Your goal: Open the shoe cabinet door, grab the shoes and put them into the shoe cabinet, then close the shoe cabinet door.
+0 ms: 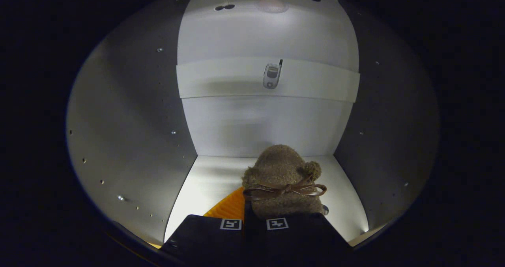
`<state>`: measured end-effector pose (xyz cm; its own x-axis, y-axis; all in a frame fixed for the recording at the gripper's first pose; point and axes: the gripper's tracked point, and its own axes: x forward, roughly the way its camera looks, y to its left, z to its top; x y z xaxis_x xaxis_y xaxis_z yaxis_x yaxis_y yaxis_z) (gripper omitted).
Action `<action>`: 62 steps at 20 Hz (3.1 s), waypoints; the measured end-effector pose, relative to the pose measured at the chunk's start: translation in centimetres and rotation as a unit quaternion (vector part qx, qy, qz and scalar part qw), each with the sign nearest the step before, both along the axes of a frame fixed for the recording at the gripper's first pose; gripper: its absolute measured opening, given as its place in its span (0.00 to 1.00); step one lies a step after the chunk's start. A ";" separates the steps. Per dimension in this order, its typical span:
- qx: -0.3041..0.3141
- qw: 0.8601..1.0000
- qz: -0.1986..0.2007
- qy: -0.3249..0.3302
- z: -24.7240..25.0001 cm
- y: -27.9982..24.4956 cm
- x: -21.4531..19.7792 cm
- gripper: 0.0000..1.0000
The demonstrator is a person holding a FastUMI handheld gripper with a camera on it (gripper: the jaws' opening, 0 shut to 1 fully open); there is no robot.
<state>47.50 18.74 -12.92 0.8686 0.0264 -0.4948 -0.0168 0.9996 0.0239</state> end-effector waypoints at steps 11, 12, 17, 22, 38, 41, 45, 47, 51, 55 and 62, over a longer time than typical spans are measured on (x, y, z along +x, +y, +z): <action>-0.072 0.997 0.039 0.016 -3.2 1.5 0.4 0.26; -0.078 0.996 0.045 0.015 -3.1 1.7 0.1 0.30; -0.067 0.996 0.060 0.014 -2.3 2.4 -1.8 0.65; -0.038 0.997 0.067 0.007 -0.3 2.5 -3.8 0.91; 0.034 0.982 0.036 -0.185 15.5 -1.8 -17.9 0.98; 0.043 0.975 0.040 -0.213 17.2 -2.3 -22.1 0.98; 0.036 0.968 0.045 -0.242 19.1 -3.5 -27.2 0.98; 0.042 0.967 0.047 -0.247 19.8 -4.3 -30.0 0.98; 0.054 0.962 0.037 -0.265 21.1 -6.4 -35.0 0.98; 0.048 0.963 0.042 -0.260 20.7 -8.2 -39.9 0.98; 0.049 0.959 0.045 -0.277 20.4 -10.4 -48.2 0.98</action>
<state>-0.66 8.30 7.50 0.9895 0.1358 0.0498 -0.1395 0.9869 0.0805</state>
